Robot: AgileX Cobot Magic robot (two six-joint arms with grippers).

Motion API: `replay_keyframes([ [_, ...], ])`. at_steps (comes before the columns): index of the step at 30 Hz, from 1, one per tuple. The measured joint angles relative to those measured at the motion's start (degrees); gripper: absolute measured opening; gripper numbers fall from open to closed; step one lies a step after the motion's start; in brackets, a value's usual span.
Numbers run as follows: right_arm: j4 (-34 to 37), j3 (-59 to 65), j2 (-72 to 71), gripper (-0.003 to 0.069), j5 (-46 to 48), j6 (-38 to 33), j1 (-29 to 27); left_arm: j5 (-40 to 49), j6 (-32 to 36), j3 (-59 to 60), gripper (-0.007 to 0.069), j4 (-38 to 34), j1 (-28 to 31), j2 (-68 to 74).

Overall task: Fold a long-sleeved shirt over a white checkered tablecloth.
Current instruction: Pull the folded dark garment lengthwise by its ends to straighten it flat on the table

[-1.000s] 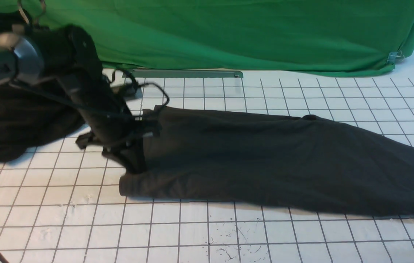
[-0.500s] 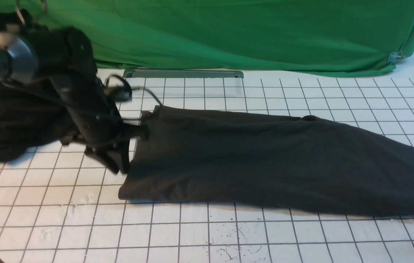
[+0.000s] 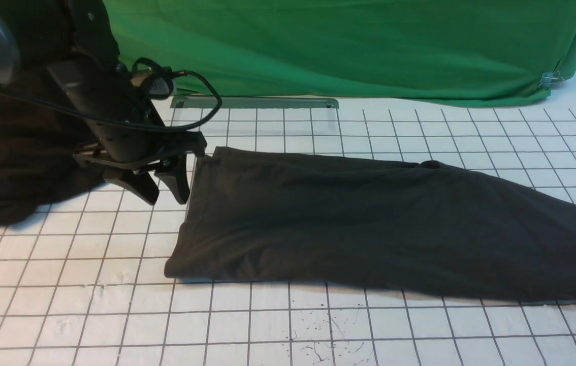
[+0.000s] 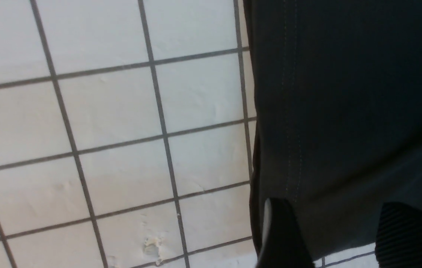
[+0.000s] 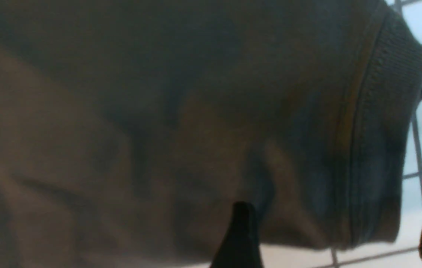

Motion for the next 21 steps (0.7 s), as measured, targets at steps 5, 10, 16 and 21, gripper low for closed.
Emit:
replay_keyframes([
  [5, -1.8, 0.0, 4.0, 0.0586, -2.2, 1.3, 0.0, -0.6, 0.0, 0.0, 0.037, 0.0, 0.0, 0.0],
  [10, -2.0, 0.1, 6.1, 0.0586, -4.3, 1.3, 0.0, -1.1, 0.0, 0.0, 0.0371, -0.1, 0.0, 0.0],
  [16, -1.6, 0.1, 6.3, 0.0405, -5.3, 0.8, 0.2, -2.8, 0.0, 0.0, 0.0371, -0.5, 0.0, 0.0],
  [21, -1.6, 0.1, 6.3, 0.0062, -6.2, -1.1, 1.5, 1.5, 0.0, -0.7, 0.0371, -1.3, 0.0, 0.0],
])
